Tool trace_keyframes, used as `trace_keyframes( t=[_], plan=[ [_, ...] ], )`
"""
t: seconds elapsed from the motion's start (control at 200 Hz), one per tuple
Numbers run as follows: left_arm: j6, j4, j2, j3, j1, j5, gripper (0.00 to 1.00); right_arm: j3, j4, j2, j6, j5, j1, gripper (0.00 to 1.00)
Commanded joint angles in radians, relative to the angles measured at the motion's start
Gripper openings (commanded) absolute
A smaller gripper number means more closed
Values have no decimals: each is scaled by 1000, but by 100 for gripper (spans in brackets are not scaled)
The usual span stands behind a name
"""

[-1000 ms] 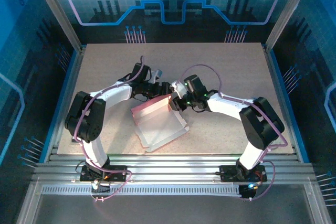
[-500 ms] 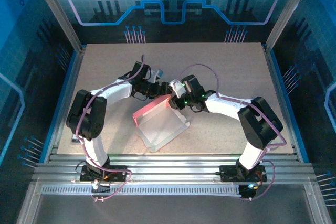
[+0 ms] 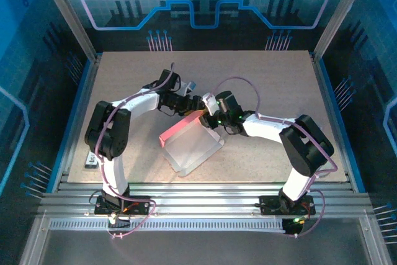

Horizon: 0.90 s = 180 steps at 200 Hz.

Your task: Fold the paper box

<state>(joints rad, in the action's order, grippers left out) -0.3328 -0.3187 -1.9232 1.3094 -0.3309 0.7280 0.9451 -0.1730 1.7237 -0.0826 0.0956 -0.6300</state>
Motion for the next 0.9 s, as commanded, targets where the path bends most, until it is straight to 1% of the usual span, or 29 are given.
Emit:
trace_keyframes(
  t=[0.0,0.175,0.275,0.475,0.75,0.896],
  plan=[
    [54,-111,-46,64,1,117,76,-9,-124,-2,-27,-39,-19,31],
    [100,-196,-109,137,6,203,72,-23,-158,0,-39,-54,-23,31],
    [111,-224,-124,159,10,221,71,-26,-163,11,-42,-60,-23,30],
    [128,-273,-136,193,13,202,70,-34,-174,35,-52,-85,-31,27],
    [102,-268,-138,203,14,181,69,-23,-152,66,-42,-163,-55,27],
    [104,-279,-142,204,13,174,69,-26,-161,70,-59,-197,-56,24]
  ],
)
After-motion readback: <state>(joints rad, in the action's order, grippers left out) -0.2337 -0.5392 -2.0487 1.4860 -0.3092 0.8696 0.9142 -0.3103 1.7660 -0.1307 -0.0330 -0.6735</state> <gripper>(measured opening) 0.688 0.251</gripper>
